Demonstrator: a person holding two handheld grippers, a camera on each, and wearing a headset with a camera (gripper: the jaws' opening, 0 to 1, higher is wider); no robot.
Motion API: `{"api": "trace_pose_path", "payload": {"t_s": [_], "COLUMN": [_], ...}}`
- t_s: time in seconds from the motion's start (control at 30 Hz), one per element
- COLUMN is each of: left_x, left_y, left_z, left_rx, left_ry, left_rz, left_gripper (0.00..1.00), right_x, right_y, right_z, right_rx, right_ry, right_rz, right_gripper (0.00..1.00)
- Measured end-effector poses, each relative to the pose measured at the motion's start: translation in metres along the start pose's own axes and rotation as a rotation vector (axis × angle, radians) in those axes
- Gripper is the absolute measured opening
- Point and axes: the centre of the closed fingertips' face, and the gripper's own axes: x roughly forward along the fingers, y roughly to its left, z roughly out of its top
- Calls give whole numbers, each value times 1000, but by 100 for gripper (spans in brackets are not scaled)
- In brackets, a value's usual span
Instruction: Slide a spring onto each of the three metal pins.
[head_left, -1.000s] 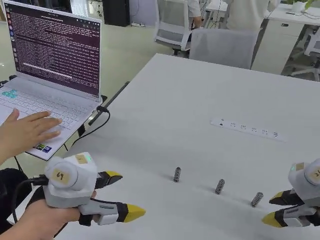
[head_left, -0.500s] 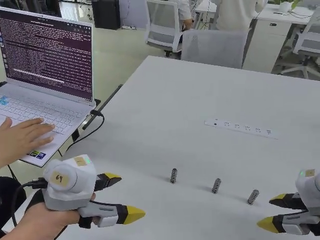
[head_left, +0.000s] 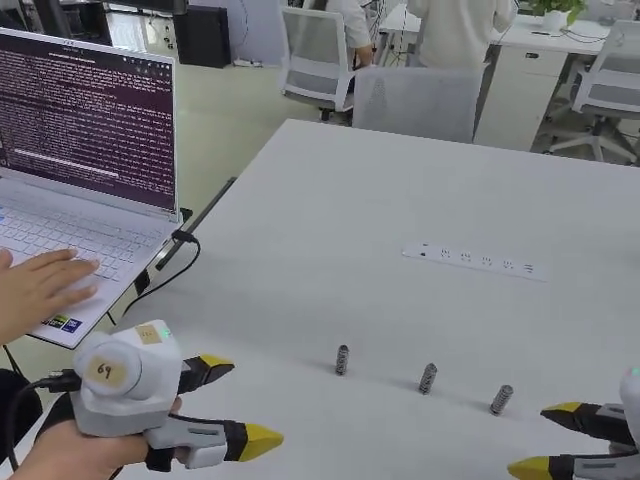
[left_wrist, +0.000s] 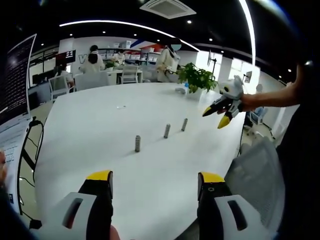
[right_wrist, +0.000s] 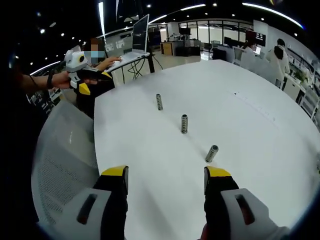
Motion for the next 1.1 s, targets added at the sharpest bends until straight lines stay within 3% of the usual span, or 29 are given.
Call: {"api": "trace_pose_path", "payload": {"t_s": [0.33,0.63,1.1], "left_x": [-4,-3,-4], "left_y": [-3,-7,-6], "left_z": [-4,-6,-5], "left_rx": [4,-8,-3], "left_ry": [6,-2,0], "left_rz": [-5,-10,-7], "left_gripper": [66,68,69], "right_x": [-8,-7,-6], "right_y": [21,32,32], "right_z": [-4,-12,-9], "right_rx": [21,45,43], "right_ry": [-39,-43,-48], "right_rz": [5,4,9], "right_gripper": [67,69,70]}}
